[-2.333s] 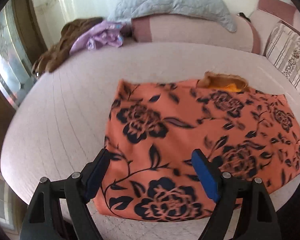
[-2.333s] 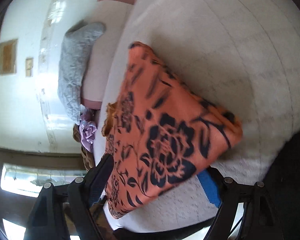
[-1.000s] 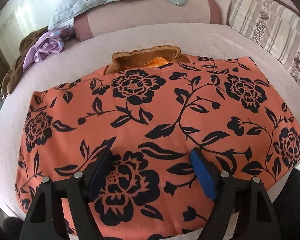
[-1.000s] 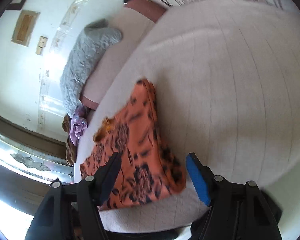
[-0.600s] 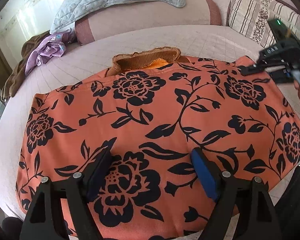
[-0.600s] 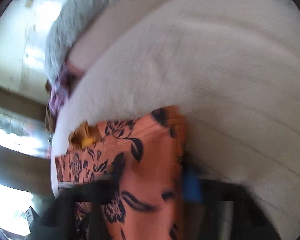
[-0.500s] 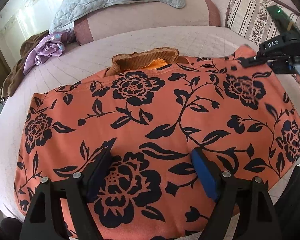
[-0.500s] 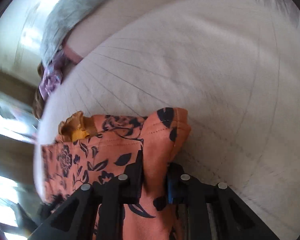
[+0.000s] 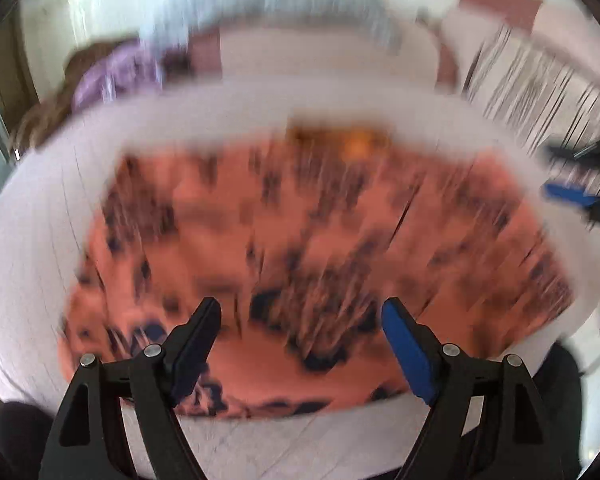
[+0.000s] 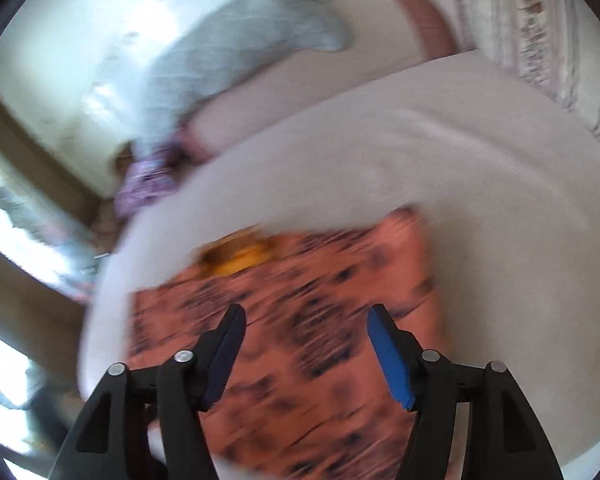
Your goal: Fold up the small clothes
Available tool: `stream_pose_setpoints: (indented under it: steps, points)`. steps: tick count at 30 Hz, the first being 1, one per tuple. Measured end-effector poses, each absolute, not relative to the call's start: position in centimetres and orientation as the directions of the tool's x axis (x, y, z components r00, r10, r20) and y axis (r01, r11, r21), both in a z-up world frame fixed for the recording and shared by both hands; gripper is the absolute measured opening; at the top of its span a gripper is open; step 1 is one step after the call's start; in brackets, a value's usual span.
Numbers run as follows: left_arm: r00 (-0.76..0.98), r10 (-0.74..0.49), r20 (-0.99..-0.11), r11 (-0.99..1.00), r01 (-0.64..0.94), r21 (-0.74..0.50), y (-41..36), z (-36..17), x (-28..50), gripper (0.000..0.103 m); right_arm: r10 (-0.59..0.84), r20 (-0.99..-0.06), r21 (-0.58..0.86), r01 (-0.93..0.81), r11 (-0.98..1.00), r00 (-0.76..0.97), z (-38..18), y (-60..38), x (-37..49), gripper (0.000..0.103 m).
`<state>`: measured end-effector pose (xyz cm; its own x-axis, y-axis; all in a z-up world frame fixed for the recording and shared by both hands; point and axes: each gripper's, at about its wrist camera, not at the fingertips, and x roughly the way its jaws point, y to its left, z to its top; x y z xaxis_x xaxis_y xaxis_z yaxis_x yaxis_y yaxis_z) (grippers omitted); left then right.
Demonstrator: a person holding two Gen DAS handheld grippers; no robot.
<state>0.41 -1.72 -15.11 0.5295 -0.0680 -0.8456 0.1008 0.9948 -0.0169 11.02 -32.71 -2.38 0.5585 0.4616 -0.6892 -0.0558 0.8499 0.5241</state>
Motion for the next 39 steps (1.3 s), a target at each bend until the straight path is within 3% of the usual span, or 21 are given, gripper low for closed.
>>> stream_pose_setpoints:
  steps: [2,5,8,11,12,14,15,16,17,20,22,23,27,29,30,36,38,39]
  points:
    - [0.539,-0.067,-0.84,0.993,0.116,-0.005,-1.4,-15.4,-0.2,0.082,0.534,-0.672,0.583,-0.079,0.809,0.513,-4.1,-31.0,9.8,0.075]
    - [0.613,-0.144,-0.777,0.989,0.124,-0.086,0.3,-11.6,-1.7,0.082,0.525,-0.77,0.573,0.031,0.819,0.363,-10.4,-29.7,9.9,0.074]
    - [0.709,-0.096,-0.698,0.994,0.036,-0.101,4.4,-8.8,-3.4,0.086,0.526,-0.734,0.593,0.029,0.805,0.429,-9.7,-30.0,9.1,0.075]
    - [0.668,-0.012,-0.744,0.983,-0.13,-0.132,9.7,-10.5,-3.3,0.087,0.53,-0.733,0.604,0.051,0.795,0.427,-10.2,-29.9,9.7,0.075]
    - [0.588,0.015,-0.809,0.969,-0.209,-0.134,11.7,-12.7,-2.6,0.087,0.529,-0.733,0.602,0.045,0.797,0.428,-10.4,-29.6,9.9,0.076]
    - [0.455,-0.006,-0.891,0.956,-0.258,-0.139,13.5,-16.1,-1.9,0.061,0.53,-0.726,0.6,0.026,0.8,0.437,-10.4,-29.6,10.0,0.079]
    - [0.479,-0.036,-0.877,0.953,-0.247,-0.174,13.9,-16.3,-2.2,0.057,0.529,-0.726,0.597,0.02,0.802,0.44,-10.4,-29.4,9.8,0.08]
    - [0.476,-0.049,-0.878,0.959,-0.223,-0.175,13.6,-15.5,-2.4,0.032,0.528,-0.726,0.593,0.012,0.805,0.44,-10.3,-29.4,9.4,0.08]
    - [0.472,-0.075,-0.878,0.958,-0.21,-0.195,13.2,-14.8,-2.4,0.022,0.528,-0.727,0.591,0.008,0.807,0.438,-10.1,-29.5,8.9,0.08]
    - [0.528,-0.027,-0.849,0.964,-0.212,-0.163,12.5,-12.9,-3.0,0.024,0.538,-0.726,0.6,0.013,0.8,0.429,-10.0,-29.9,9.1,0.08]
    - [0.485,0.006,-0.875,0.959,-0.25,-0.132,12.7,-14.7,-2.8,0.038,0.542,-0.725,0.605,0.016,0.796,0.425,-10.0,-30.0,9.2,0.08]
    - [0.43,-0.018,-0.902,0.958,-0.251,-0.138,12.9,-16.2,-2.4,0.04,0.542,-0.725,0.605,0.016,0.796,0.426,-10.1,-29.9,9.2,0.08]
    - [0.478,-0.05,-0.877,0.958,-0.226,-0.178,13.3,-13.2,-2.9,0.046,0.545,-0.728,0.6,0.001,0.8,0.415,-10.0,-29.7,9.3,0.08]
    - [0.537,-0.038,-0.843,0.963,-0.206,-0.174,13.6,-11.0,-2.0,0.069,0.554,-0.725,0.607,-0.003,0.795,0.409,-10.1,-29.8,9.4,0.08]
    - [0.551,-0.026,-0.834,0.966,-0.202,-0.164,13.8,-10.5,-1.3,0.07,0.558,-0.723,0.61,-0.002,0.792,0.408,-10.2,-29.9,9.4,0.08]
    - [0.518,-0.091,-0.85,0.977,-0.116,-0.176,14.2,-12.1,8.0,0.069,0.558,-0.725,0.609,-0.001,0.793,0.402,-10.1,-29.8,9.5,0.081]
    - [0.45,0.002,-0.893,0.982,-0.172,-0.084,14.8,-14.6,11.1,0.046,0.566,-0.72,0.617,-0.001,0.787,0.401,-10.1,-29.9,9.6,0.081]
    - [0.428,-0.003,-0.904,0.979,-0.181,-0.089,15.3,-15.5,11.9,0.041,0.571,-0.717,0.623,0.0,0.782,0.401,-10.2,-30.0,9.6,0.081]
